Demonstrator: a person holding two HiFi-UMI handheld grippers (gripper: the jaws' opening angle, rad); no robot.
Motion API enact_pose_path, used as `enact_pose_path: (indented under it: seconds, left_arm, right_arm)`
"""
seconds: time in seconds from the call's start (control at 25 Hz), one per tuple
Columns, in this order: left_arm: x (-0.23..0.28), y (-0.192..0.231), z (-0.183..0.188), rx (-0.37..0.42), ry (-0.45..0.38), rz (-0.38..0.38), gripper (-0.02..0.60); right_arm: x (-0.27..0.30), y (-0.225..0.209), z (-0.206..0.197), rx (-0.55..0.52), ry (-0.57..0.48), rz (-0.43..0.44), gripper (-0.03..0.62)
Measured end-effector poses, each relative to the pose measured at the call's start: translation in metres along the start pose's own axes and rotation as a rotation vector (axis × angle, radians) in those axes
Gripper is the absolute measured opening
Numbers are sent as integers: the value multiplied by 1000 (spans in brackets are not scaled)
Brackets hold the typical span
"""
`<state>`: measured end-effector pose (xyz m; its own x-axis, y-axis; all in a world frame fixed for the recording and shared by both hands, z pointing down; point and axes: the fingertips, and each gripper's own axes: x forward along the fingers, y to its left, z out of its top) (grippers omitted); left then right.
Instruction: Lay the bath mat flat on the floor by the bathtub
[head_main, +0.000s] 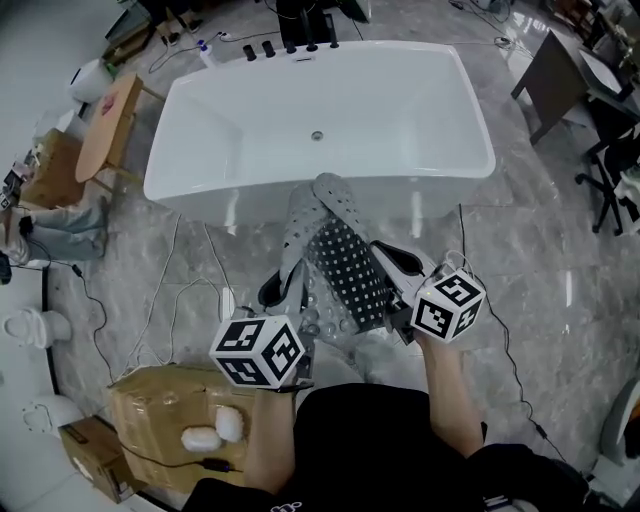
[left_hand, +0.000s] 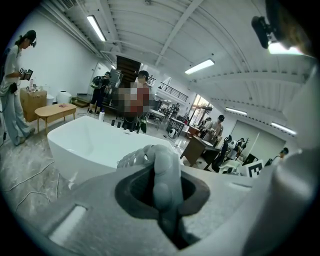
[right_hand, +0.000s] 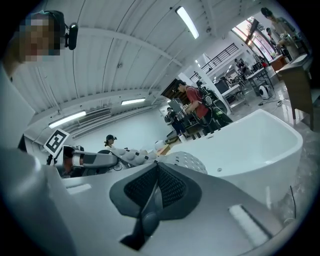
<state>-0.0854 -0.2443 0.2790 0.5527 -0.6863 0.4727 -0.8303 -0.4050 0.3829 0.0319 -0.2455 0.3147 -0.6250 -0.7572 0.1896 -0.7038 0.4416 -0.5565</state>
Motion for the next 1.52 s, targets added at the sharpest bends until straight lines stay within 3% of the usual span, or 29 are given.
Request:
enact_pose_path:
  seconds: [0.4, 0.88, 1.28, 1.52]
  left_arm:
    - [44, 27, -17, -3, 101, -68, 23]
    - [108, 104, -47, 44, 244, -126, 23]
    - [159, 156, -124, 41, 337, -104, 23]
    - [189, 181, -174, 79, 386, -94, 23]
  right_arm:
    - [16, -34, -18, 73, -4, -97, 12]
    - [76, -79, -61, 127, 14, -206, 12]
    - [110, -146, -144, 205, 57, -216, 12]
    - [122, -185, -202, 214, 116, -222, 11]
